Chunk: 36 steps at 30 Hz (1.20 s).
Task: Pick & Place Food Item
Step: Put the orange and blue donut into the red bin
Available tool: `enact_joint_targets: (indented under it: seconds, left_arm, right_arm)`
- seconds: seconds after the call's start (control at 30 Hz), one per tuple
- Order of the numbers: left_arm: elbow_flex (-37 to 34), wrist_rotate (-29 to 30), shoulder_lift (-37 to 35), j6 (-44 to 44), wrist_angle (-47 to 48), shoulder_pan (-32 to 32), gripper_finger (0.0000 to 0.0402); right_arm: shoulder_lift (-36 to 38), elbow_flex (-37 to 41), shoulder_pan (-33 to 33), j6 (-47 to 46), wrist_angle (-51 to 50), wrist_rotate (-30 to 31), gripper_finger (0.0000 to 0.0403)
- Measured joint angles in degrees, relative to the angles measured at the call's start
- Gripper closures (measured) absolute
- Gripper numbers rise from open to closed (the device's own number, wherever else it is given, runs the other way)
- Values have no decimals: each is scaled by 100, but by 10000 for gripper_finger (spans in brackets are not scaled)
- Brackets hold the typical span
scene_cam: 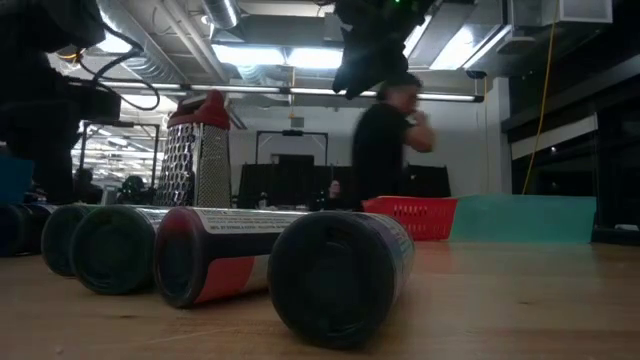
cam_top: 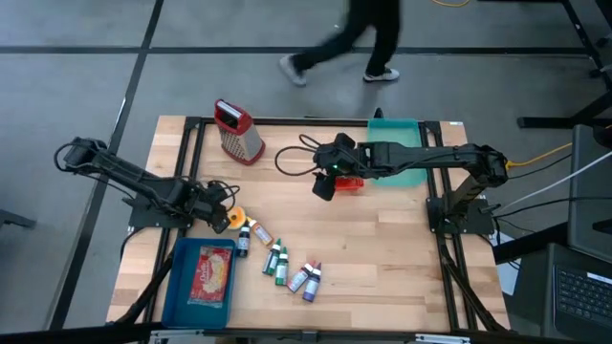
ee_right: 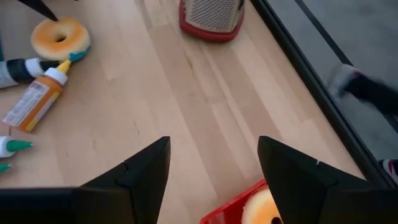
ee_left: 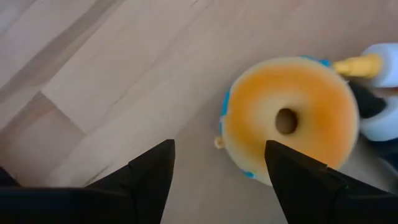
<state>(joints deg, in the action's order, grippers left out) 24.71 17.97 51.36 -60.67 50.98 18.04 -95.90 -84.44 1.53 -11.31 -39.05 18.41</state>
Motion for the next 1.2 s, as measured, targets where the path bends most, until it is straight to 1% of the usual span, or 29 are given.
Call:
enact_joint_targets:
  seconds: [0.1, 0.33, 0.5, 0.63, 0.8, 0.9, 1.1, 1.2]
  left_arm:
    - [0, -51, 210, -13, -113, -2, 151]
    - [0, -77, 521, 238, -811, -2, 150]
    - [0, -192, 522, 386, -1058, -2, 150]
    - [0, -98, 435, 381, -1060, -6, 150]
    - [0, 32, 332, 167, -1075, -19, 150]
    - [0, 90, 340, 39, -1120, -19, 150]
    - [0, 206, 388, 31, -1532, -19, 150]
    - [0, 207, 480, 29, -1512, -19, 150]
  right_arm:
    - [0, 0, -85, -21, 0, 0, 159]
    - [0, 0, -173, -156, 0, 19, 159]
    - [0, 2, -176, -158, 0, 18, 159]
    - [0, 2, -174, -169, 0, 18, 159]
    - [0, 2, -174, -169, 0, 18, 159]
    - [0, 2, -174, -164, 2, 18, 159]
    - [0, 2, -174, -151, 7, 18, 159]
    - [0, 2, -174, -151, 9, 18, 159]
